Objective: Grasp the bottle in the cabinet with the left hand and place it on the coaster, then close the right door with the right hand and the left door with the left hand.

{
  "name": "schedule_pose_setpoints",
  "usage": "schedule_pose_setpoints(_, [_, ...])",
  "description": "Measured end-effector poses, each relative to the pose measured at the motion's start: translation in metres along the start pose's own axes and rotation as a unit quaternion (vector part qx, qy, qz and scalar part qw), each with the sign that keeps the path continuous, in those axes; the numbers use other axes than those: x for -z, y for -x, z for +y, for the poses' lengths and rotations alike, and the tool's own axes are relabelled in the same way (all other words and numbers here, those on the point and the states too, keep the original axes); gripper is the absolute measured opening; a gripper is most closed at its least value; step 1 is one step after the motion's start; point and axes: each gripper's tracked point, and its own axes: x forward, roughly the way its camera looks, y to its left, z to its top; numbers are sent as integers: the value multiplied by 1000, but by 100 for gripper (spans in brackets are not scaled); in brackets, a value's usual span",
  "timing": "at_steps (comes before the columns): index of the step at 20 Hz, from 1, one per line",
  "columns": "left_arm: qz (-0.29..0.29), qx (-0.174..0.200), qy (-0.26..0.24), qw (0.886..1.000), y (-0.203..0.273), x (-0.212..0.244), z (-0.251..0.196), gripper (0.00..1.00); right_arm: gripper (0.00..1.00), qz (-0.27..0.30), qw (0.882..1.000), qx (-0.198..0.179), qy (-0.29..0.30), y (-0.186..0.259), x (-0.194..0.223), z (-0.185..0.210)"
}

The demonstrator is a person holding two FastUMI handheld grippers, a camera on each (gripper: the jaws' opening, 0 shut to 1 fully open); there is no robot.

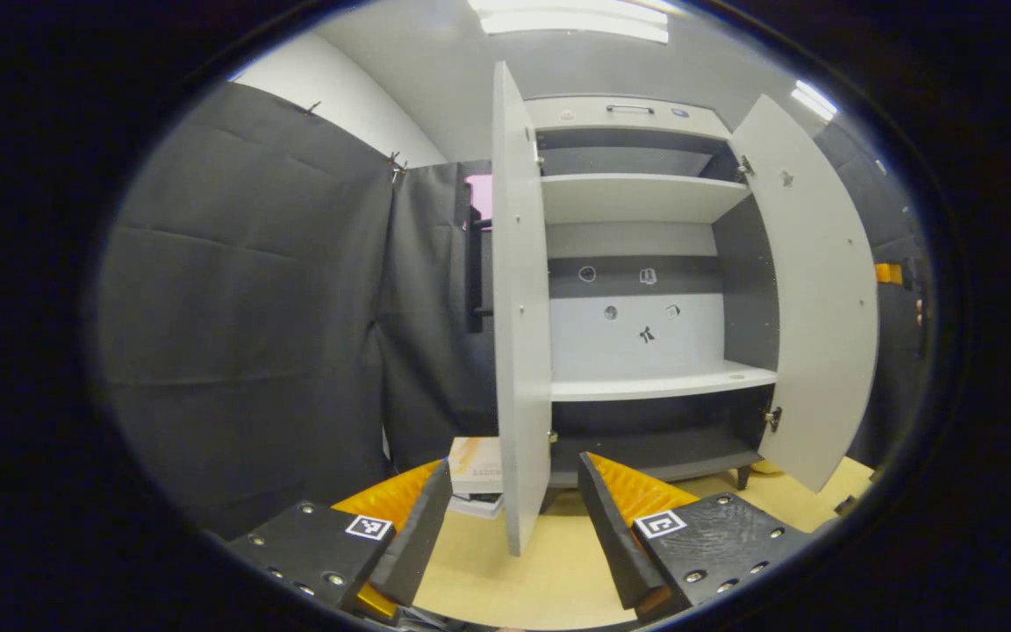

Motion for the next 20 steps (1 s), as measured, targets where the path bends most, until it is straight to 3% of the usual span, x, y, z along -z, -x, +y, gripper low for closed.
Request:
schedule_pose_setpoints(2, [-5, -13, 0, 1000, -5, -1, 22, 84, 92, -5, 1000, 18, 12, 3, -5, 2])
schedule_pose_setpoints(3, [-5, -19, 2, 1000, -7, 0, 34, 84, 96, -5, 1000, 21, 20, 4, -5, 4])
schedule_pose_setpoints(9, [-13, -36, 11, 999, -20, -2, 79, 84, 96, -5, 999, 23, 44, 10, -10, 19])
schedule_pose_setpoints(20, [-16, -2, 13, 1000, -52, 1, 78, 84, 96, -13, 999, -40, 20, 37, -5, 93])
